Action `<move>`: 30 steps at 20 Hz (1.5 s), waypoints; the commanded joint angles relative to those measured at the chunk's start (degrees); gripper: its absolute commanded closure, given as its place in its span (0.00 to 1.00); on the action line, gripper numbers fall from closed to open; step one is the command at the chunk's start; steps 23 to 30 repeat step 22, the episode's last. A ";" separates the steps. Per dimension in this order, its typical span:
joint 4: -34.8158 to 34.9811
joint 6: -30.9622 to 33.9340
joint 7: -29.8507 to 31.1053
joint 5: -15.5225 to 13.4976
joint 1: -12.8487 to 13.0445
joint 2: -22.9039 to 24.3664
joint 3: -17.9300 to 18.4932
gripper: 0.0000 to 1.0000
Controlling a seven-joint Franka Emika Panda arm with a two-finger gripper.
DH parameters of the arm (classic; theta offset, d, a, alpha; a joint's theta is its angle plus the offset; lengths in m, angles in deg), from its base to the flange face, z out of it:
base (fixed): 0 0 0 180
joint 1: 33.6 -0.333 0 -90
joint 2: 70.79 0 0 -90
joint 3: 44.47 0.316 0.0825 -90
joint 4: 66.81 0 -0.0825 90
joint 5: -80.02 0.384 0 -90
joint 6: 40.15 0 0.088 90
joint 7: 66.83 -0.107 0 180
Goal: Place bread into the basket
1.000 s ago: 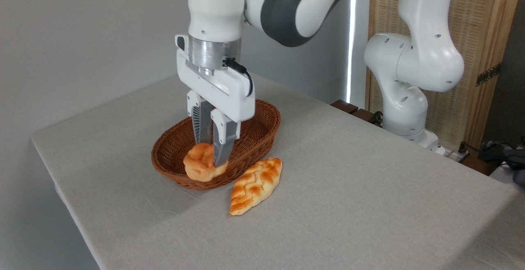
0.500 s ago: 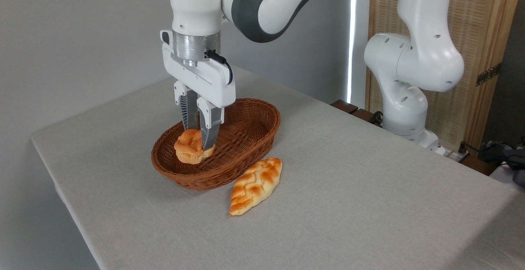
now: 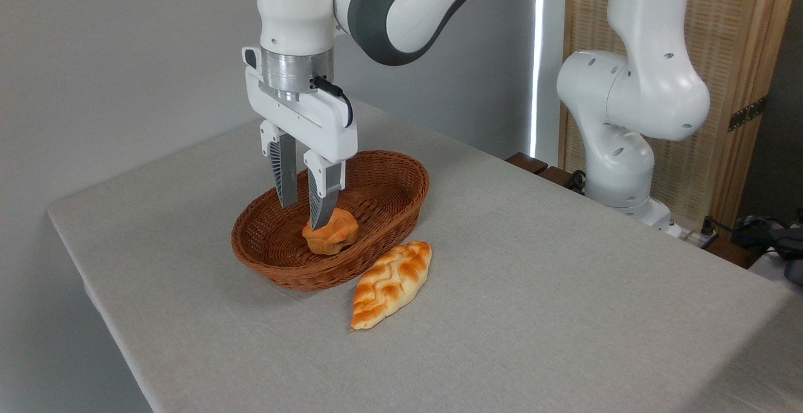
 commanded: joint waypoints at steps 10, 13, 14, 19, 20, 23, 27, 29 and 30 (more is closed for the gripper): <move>-0.38 2.46 -3.50 3.97 -1.54 0.39 7.81 0.00; -1.61 7.55 -7.18 4.15 -3.12 0.66 7.81 0.00; -2.14 8.95 -9.29 4.23 -3.21 0.66 7.81 0.00; -2.76 10.99 -11.51 3.97 -4.80 1.36 7.81 0.00; -2.76 11.08 -11.51 3.89 -4.88 1.45 7.90 0.00; -2.76 11.08 -11.51 3.71 -5.15 1.54 8.42 0.00; -2.76 11.08 -11.51 3.71 -5.15 1.54 8.42 0.00; -2.76 11.08 -11.51 3.71 -5.15 1.54 8.42 0.00; -2.76 11.08 -11.51 3.71 -5.15 1.54 8.42 0.00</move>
